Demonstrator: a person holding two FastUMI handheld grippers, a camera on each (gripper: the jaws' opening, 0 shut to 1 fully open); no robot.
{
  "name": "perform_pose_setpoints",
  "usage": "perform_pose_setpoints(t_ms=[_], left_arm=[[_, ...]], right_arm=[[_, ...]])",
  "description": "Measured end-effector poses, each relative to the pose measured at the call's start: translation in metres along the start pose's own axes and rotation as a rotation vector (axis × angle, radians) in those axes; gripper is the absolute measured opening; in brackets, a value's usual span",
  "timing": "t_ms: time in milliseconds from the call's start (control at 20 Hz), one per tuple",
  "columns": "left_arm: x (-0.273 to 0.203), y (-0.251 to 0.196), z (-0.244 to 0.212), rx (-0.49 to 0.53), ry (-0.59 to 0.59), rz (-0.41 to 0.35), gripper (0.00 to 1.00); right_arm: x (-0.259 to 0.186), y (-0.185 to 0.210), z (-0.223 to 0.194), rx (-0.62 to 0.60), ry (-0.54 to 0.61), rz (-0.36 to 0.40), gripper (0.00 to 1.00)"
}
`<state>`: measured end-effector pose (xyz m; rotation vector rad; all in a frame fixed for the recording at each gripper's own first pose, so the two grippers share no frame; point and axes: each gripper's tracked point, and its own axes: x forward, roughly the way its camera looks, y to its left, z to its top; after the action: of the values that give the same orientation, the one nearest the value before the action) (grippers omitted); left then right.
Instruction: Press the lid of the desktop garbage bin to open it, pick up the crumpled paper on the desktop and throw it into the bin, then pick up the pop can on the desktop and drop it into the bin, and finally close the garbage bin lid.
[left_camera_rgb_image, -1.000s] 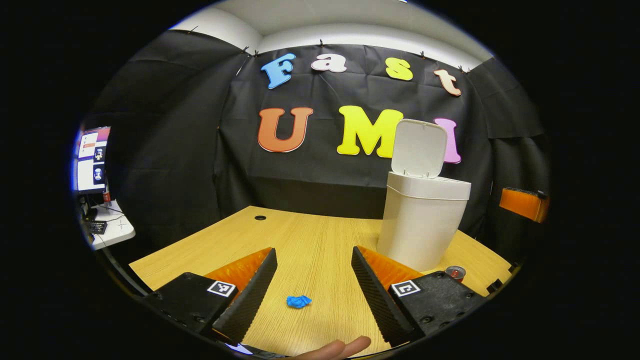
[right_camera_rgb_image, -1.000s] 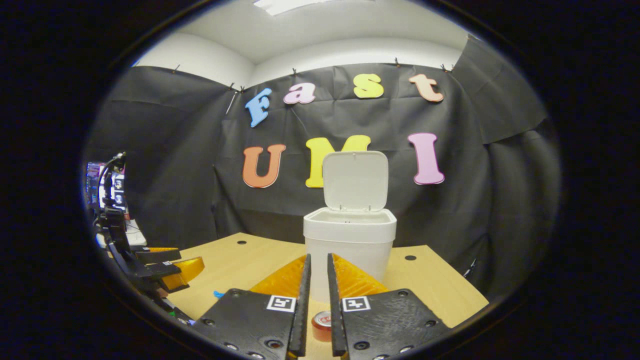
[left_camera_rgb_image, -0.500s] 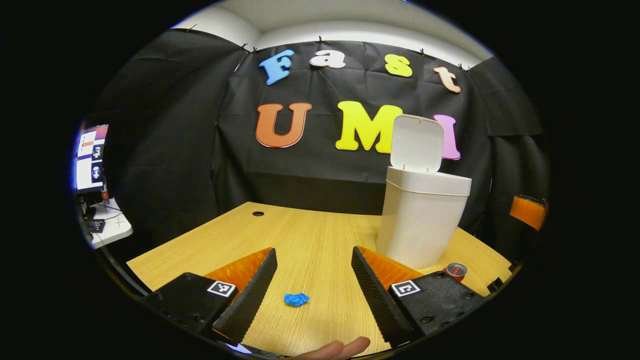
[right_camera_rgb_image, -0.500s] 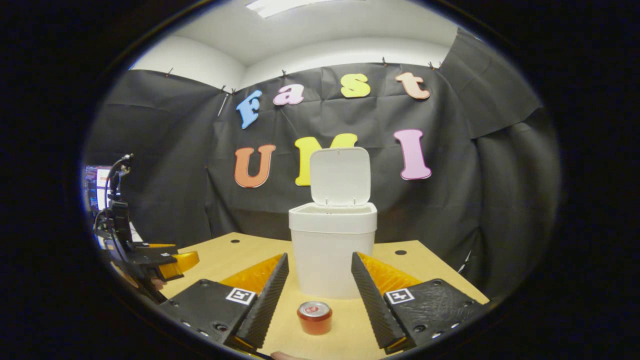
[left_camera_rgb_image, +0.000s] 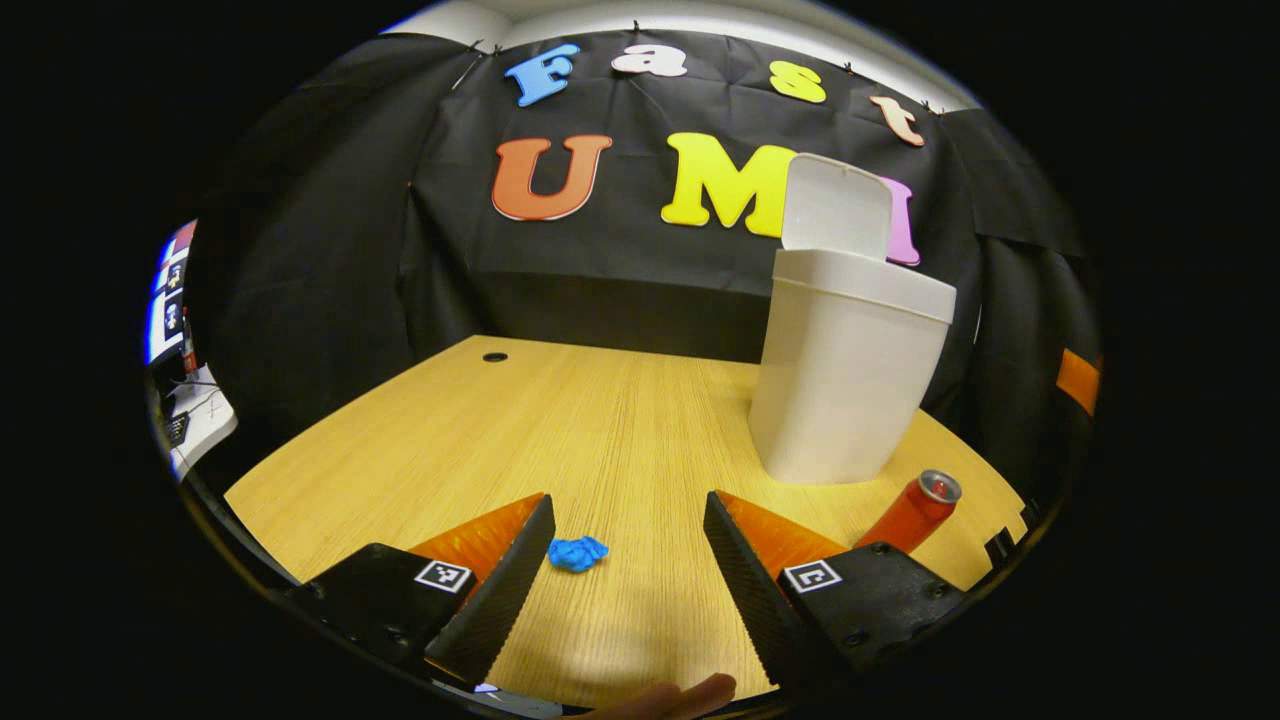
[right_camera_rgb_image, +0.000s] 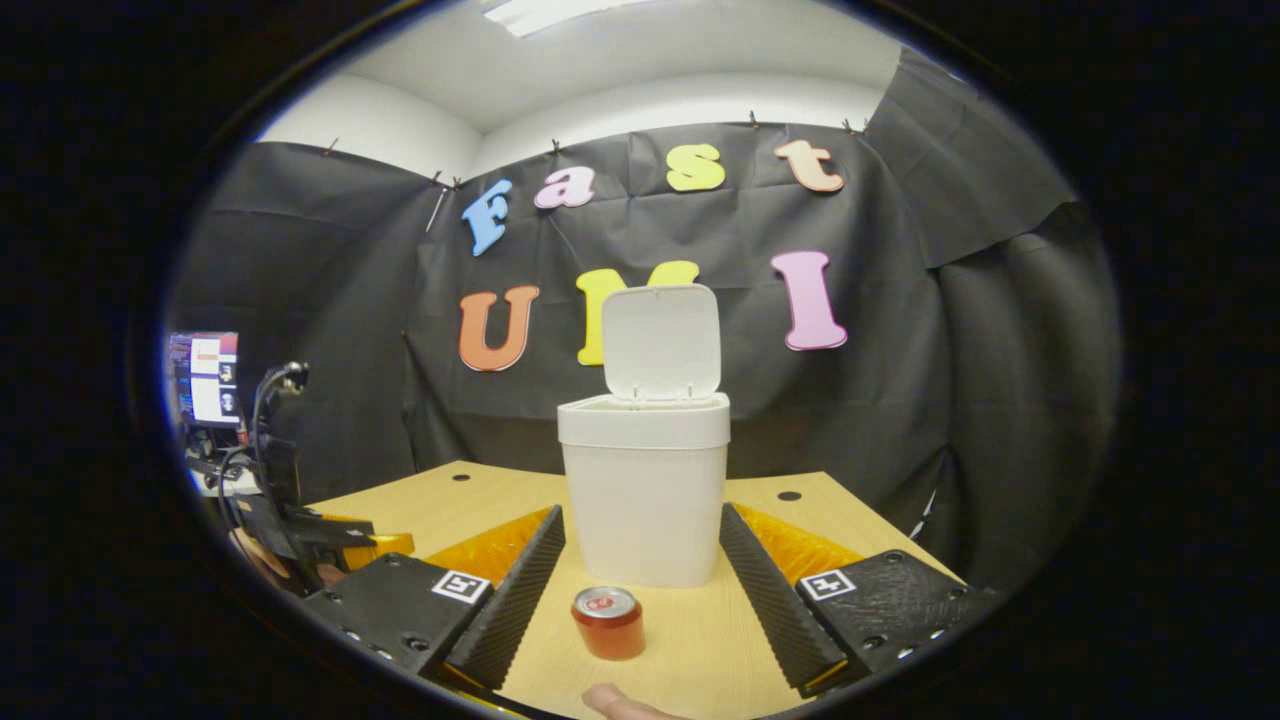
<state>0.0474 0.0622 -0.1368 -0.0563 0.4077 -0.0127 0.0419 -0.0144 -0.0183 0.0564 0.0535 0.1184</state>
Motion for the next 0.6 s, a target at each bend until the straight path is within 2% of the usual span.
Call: perform_pose_setpoints(t_ms=[200,400,450,600], left_arm=[[0.023,0.01,-0.021,0.005,0.053,0.015,0.97],[0.036,0.008,-0.045,-0.02,0.117,-0.012,0.97],[0.04,0.005,-0.048,-0.019,0.123,-0.019,1.0],[0.049,0.006,-0.055,-0.006,0.123,-0.026,0.96]], right_arm=[[0.003,0.008,-0.009,-0.004,0.0,-0.002,0.96],[0.006,0.011,-0.021,-0.011,0.02,0.009,0.96],[0.008,0.012,-0.025,-0.011,0.026,0.013,0.96],[0.011,0.012,-0.037,-0.009,0.053,0.016,0.99]])
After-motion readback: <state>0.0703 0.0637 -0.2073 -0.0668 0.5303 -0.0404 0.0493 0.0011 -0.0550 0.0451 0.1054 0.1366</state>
